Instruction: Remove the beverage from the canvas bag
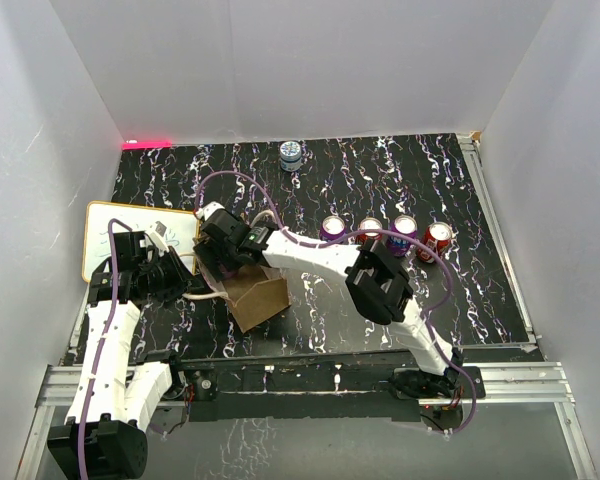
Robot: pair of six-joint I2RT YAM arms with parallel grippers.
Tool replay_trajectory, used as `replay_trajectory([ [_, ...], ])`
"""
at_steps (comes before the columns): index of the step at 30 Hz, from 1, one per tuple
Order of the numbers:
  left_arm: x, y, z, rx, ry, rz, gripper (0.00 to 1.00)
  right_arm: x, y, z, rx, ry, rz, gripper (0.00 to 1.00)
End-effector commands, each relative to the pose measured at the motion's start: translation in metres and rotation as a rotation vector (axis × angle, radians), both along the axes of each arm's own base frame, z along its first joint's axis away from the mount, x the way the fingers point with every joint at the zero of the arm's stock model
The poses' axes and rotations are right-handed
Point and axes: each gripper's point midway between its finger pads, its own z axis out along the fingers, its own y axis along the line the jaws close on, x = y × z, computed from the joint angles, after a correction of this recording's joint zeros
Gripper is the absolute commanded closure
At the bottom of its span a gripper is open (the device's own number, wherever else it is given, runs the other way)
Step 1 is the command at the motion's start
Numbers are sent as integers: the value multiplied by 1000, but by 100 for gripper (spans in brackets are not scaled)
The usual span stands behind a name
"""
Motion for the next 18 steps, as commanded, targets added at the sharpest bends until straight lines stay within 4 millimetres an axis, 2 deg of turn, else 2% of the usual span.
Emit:
replay_trajectory([
  [1, -2, -2, 0, -17, 5, -4, 100, 16, 20, 24, 73, -64, 10, 9],
  [10, -2, -2, 1, -17, 2, -5, 100, 20, 25, 18, 70, -72, 16, 7],
  [18, -2, -2, 0, -19, 3, -6, 100, 22, 32, 26, 101, -100, 40, 8],
])
